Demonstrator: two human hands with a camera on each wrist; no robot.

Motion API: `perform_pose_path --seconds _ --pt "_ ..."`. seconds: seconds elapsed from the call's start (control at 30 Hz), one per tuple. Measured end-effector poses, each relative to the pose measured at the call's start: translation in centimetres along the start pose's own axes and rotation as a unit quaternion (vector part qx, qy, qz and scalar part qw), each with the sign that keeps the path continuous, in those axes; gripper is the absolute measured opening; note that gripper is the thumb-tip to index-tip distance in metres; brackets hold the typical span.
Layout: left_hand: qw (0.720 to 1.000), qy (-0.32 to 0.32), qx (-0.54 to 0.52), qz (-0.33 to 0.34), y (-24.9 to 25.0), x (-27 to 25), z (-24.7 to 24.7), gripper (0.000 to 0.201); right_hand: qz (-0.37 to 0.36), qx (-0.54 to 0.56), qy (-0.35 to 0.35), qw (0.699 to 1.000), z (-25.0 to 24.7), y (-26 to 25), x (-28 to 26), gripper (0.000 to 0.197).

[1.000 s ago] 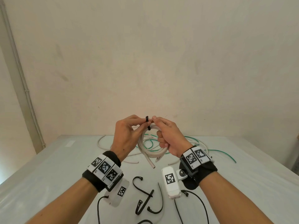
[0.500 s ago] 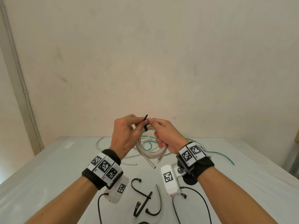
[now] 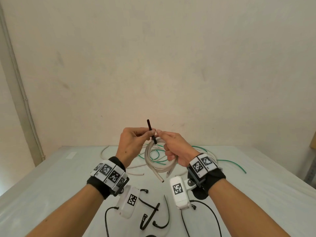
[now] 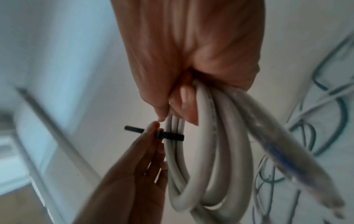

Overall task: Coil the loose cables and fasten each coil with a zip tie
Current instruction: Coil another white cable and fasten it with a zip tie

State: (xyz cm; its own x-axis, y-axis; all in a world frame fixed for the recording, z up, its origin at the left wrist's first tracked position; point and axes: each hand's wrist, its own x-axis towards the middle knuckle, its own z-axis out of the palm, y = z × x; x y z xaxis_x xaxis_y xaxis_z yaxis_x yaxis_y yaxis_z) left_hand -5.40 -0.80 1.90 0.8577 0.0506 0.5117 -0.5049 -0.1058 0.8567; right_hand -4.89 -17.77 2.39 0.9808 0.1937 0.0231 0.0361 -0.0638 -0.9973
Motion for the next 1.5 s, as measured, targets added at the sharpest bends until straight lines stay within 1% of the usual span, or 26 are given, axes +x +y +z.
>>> perform_pose_path --seconds 0.1,0.2,0.27,0.37,0.43,0.47,0.5,0.53,0.57,0.6,0.67,0.7,0.77,0.83,0.9,0.97,1.03,1.13,1.2,1.23,1.3,1.37,1.4,1.43,1.5 --pt "0.998 -0.055 -0.035 -0.020 0.2 -0.5 0.0 0.019 0.026 0.079 -0.014 0.996 -0.2 0.1 -0.6 0.033" --pt "0.990 -0.095 -0.070 -0.081 0.4 -1.4 0.8 0.024 0.039 0.128 -0.010 0.991 0.2 -0.1 -0.8 0.034" --pt "0.983 -0.101 -0.089 -0.121 0.5 -1.6 1.3 0.026 0.039 0.148 -0.001 0.988 0.5 -0.1 -0.7 0.036" --pt "0.988 -0.093 -0.042 -0.114 0.3 -1.3 1.6 0.027 0.043 0.155 -0.001 0.987 0.4 0.3 -0.6 0.039" --pt "0.989 -0.091 -0.039 -0.111 0.1 -1.0 1.6 0.026 0.027 0.123 -0.010 0.992 0.1 0.6 -0.6 0.042" --pt "0.988 -0.094 -0.046 -0.113 0.0 -0.9 1.5 0.025 0.002 0.070 -0.001 0.998 -0.1 0.5 -0.7 0.040" --pt "0.987 -0.101 -0.050 -0.115 0.0 -0.8 1.4 0.026 -0.038 -0.009 0.020 0.999 -0.3 0.3 -0.7 0.034" --pt "0.986 -0.109 -0.050 -0.118 0.1 -0.7 1.4 0.027 -0.088 -0.093 0.050 0.990 -0.6 0.1 -0.7 0.028" --pt "0.985 -0.115 -0.042 -0.121 0.3 -0.7 1.4 0.028 -0.140 -0.159 0.077 0.974 -0.9 -0.1 -0.6 0.024" --pt "0.985 -0.120 -0.031 -0.122 0.5 -0.6 1.4 0.028 -0.186 -0.191 0.091 0.959 -1.2 -0.4 -0.5 0.022" --pt "0.985 -0.122 -0.003 -0.119 0.9 -0.6 1.6 0.026 -0.248 -0.198 0.091 0.944 -1.5 -1.0 -0.5 0.014" --pt "0.986 -0.122 0.004 -0.117 0.9 -0.6 1.7 0.025 -0.266 -0.194 0.091 0.940 -1.6 -1.2 -0.5 0.011" --pt "0.984 -0.126 -0.008 -0.122 1.0 -0.6 1.7 0.024 -0.279 -0.179 0.091 0.939 -1.8 -1.2 -0.6 0.010" --pt "0.981 -0.134 -0.037 -0.138 1.1 -0.7 1.8 0.025 -0.279 -0.145 0.085 0.945 -1.7 -1.2 -1.1 0.008" --pt "0.975 -0.145 -0.059 -0.156 1.3 -1.1 2.0 0.025 -0.275 -0.116 0.097 0.949 -1.5 -0.9 -1.3 0.007" --pt "0.971 -0.155 -0.070 -0.165 1.5 -1.3 2.3 0.027 -0.277 -0.107 0.108 0.949 -1.5 -0.9 -1.4 0.013" --pt "0.972 -0.162 -0.058 -0.160 1.7 -1.3 2.2 0.028 -0.282 -0.112 0.108 0.947 -1.4 -1.0 -1.5 0.015" --pt "0.973 -0.182 -0.015 -0.139 1.9 -1.2 2.0 0.024 -0.271 -0.105 0.105 0.951 -1.9 -1.0 -2.3 0.005" --pt "0.976 -0.182 -0.007 -0.123 1.9 -1.3 1.8 0.024 -0.261 -0.098 0.091 0.956 -2.2 -1.1 -3.1 0.009" --pt "0.977 -0.174 -0.022 -0.124 1.9 -1.3 1.7 0.025 -0.252 -0.103 0.082 0.959 -2.2 -1.2 -3.4 0.010" --pt "0.975 -0.149 -0.091 -0.137 1.7 -1.4 1.6 0.031 -0.206 -0.133 0.066 0.967 -2.1 -0.9 -4.1 0.018" --pt "0.969 -0.113 -0.163 -0.148 1.5 -1.4 1.7 0.032 -0.134 -0.187 0.044 0.972 -1.7 0.0 -4.6 0.028" --pt "0.970 -0.090 -0.173 -0.148 1.5 -1.3 2.0 0.032 -0.099 -0.190 0.030 0.976 -1.4 0.6 -4.8 0.029" --pt "0.974 -0.068 -0.159 -0.143 1.4 -1.2 2.4 0.031 -0.069 -0.160 0.022 0.985 -1.1 1.1 -5.0 0.028" --pt "0.985 -0.019 -0.114 -0.124 1.2 -1.2 3.6 0.029 -0.028 -0.061 0.021 0.998 -0.7 1.6 -5.2 0.026"
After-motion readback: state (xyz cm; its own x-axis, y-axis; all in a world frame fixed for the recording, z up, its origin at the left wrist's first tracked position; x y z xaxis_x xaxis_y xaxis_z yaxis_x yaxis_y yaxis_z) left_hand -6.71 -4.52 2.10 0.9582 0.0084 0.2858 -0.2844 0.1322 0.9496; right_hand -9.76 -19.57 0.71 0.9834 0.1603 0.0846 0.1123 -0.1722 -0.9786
